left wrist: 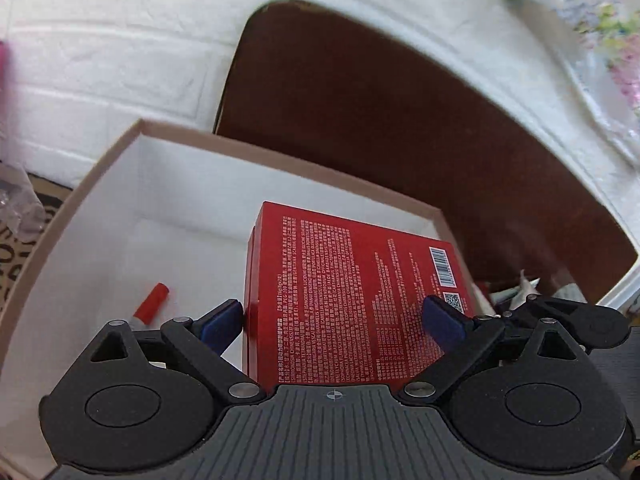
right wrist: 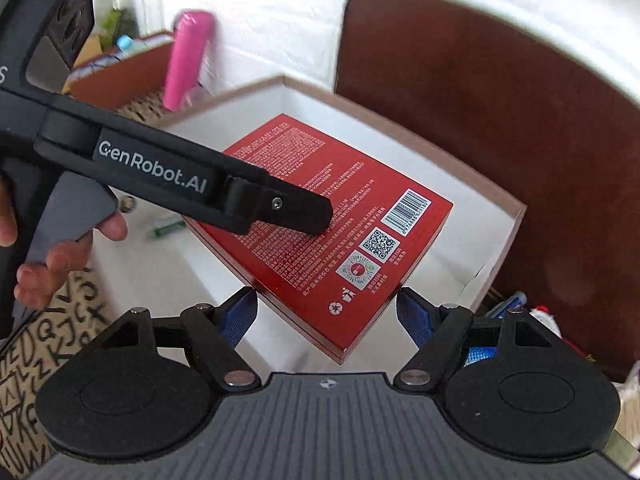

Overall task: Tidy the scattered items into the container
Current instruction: 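Lift the red box with the left gripper and lower it into the cardboard box, then open the left gripper to release the red box inside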

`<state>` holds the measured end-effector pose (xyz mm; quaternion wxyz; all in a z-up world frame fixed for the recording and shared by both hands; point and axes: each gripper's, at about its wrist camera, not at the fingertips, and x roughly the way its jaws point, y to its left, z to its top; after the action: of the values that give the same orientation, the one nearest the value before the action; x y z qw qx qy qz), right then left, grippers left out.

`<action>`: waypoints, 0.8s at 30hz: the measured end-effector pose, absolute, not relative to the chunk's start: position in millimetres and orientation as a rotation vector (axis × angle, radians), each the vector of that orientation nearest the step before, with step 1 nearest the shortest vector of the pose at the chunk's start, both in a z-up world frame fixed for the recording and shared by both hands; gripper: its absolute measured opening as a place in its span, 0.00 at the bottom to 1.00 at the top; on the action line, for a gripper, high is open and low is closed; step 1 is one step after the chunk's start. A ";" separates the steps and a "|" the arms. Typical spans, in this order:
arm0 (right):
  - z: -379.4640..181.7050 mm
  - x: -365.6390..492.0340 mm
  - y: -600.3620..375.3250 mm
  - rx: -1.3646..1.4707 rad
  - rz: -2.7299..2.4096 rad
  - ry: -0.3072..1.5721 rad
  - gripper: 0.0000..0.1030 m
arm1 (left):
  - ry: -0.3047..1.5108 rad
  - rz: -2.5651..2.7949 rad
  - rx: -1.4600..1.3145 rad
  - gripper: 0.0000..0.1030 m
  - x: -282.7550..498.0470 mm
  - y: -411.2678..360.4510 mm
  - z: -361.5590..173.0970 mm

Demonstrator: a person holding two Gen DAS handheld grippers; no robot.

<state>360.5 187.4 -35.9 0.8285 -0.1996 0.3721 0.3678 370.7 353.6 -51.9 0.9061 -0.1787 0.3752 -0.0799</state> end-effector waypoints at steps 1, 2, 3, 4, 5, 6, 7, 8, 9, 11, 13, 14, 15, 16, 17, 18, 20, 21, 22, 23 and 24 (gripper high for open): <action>-40.1 367.0 189.6 -0.424 0.773 0.809 0.78 | 0.789 -0.163 -0.364 0.93 378.2 352.8 -55.7; -43.8 372.8 191.5 -0.425 0.764 0.825 0.78 | 0.799 -0.159 -0.360 0.93 384.6 352.5 -58.8; -46.7 377.1 193.3 -0.432 0.759 0.831 0.78 | 0.814 -0.153 -0.366 0.93 390.9 353.1 -61.2; -48.8 380.3 195.5 -0.447 0.756 0.833 0.78 | 0.833 -0.150 -0.377 0.94 396.8 354.3 -62.5; -50.3 382.7 197.7 -0.463 0.754 0.834 0.79 | 0.846 -0.155 -0.382 0.95 401.1 355.5 -62.9; -51.5 385.0 199.4 -0.479 0.752 0.834 0.80 | 0.860 -0.164 -0.384 0.96 404.7 356.5 -62.8; -52.8 387.1 200.7 -0.490 0.752 0.836 0.80 | 0.877 -0.170 -0.386 0.98 407.8 356.6 -62.2; -54.0 389.2 201.6 -0.496 0.752 0.837 0.81 | 0.894 -0.170 -0.383 0.99 411.1 355.9 -62.2; -55.5 391.1 202.1 -0.499 0.746 0.836 0.82 | 0.904 -0.171 -0.372 1.00 413.9 354.0 -63.1; -58.0 393.0 203.7 -0.513 0.716 0.830 0.85 | 0.927 -0.179 -0.349 1.00 418.2 349.2 -68.6; -58.5 391.7 203.6 -0.525 0.700 0.820 0.88 | 0.968 -0.188 -0.359 1.00 420.1 347.3 -75.6; -58.1 390.6 202.9 -0.530 0.700 0.812 0.92 | 0.972 -0.191 -0.370 1.00 420.4 347.9 -76.8; -57.9 390.1 201.6 -0.534 0.702 0.801 0.94 | 0.967 -0.195 -0.379 1.00 419.9 349.1 -76.9; -57.8 388.9 199.8 -0.540 0.698 0.792 0.94 | 0.962 -0.195 -0.383 1.00 419.0 350.0 -76.0; -57.2 389.3 198.4 -0.545 0.690 0.789 0.94 | 0.957 -0.194 -0.381 1.00 417.6 350.2 -74.5; -56.8 389.6 196.5 -0.544 0.688 0.788 0.94 | 0.952 -0.193 -0.377 1.00 416.6 350.0 -72.7; -53.2 385.2 190.1 -0.527 0.699 0.777 0.94 | 0.939 -0.188 -0.368 1.00 413.5 349.5 -68.2; -50.8 383.5 187.5 -0.514 0.696 0.772 0.95 | 0.932 -0.188 -0.362 1.00 411.7 349.2 -64.8; -48.1 382.0 184.9 -0.501 0.696 0.768 0.95 | 0.923 -0.188 -0.356 1.00 409.4 347.9 -61.4; -44.8 380.3 182.2 -0.488 0.700 0.762 0.96 | 0.910 -0.184 -0.351 1.00 406.1 346.3 -58.0; -41.3 378.2 179.2 -0.473 0.704 0.753 0.96 | 0.897 -0.177 -0.346 1.00 402.9 344.4 -54.7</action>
<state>378.2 179.2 -41.3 0.8434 -0.2242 0.3568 0.3332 402.9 344.4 -54.7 0.8828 -0.1661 0.4310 -0.0850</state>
